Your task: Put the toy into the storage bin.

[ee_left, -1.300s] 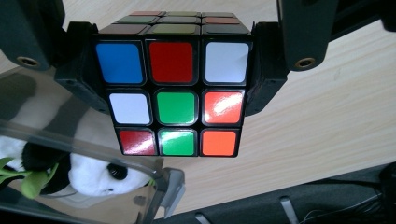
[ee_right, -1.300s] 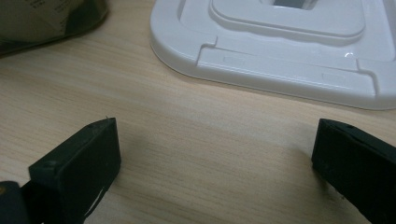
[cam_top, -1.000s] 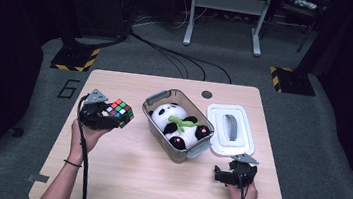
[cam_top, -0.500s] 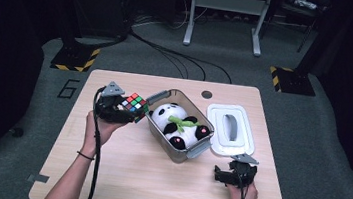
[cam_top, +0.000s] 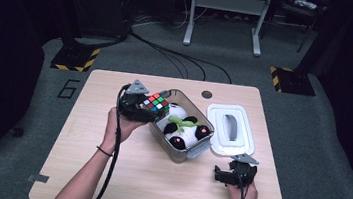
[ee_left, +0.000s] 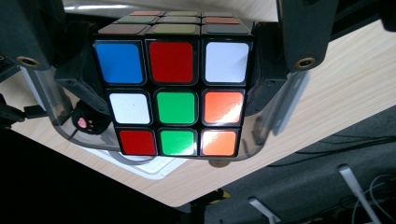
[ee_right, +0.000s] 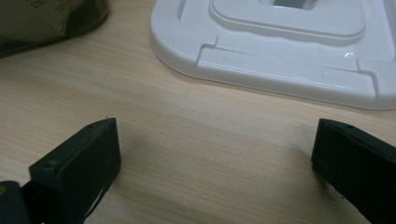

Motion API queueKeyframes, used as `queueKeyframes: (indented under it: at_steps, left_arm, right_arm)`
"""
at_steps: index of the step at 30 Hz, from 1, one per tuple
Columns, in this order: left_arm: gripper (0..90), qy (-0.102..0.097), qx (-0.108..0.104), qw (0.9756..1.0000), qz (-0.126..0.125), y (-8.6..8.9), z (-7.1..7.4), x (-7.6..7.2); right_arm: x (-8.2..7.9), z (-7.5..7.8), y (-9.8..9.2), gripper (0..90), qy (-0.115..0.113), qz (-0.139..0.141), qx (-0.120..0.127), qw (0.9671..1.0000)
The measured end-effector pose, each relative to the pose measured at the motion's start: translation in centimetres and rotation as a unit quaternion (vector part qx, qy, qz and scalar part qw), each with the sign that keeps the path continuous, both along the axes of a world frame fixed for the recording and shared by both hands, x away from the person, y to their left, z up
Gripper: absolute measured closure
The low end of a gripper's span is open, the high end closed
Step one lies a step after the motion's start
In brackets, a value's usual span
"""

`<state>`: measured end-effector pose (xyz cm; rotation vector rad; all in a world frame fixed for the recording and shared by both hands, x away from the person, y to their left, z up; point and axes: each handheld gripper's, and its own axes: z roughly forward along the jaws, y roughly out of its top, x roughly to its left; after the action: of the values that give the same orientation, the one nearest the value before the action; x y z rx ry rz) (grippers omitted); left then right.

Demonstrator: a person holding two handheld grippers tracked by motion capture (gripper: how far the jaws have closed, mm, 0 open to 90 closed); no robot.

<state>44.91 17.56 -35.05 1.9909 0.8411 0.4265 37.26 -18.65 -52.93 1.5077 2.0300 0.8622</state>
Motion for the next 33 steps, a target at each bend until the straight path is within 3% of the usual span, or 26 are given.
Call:
queueKeyframes:
  at_steps: [17, 33]
  left_arm:
    - [33.9, 0.023, 0.005, 0.9982, -0.055, -5.9, -1.2, 0.1]
    - [33.9, 0.043, 0.005, 0.9963, -0.074, -8.5, -2.8, -0.1]
  right_arm:
    - [0.0, 0.0, 0.0, 0.4, 0.000, 0.000, 0.000, 1.0000]
    - [0.0, 0.0, 0.0, 0.3, 0.000, 0.000, 0.000, 1.0000]
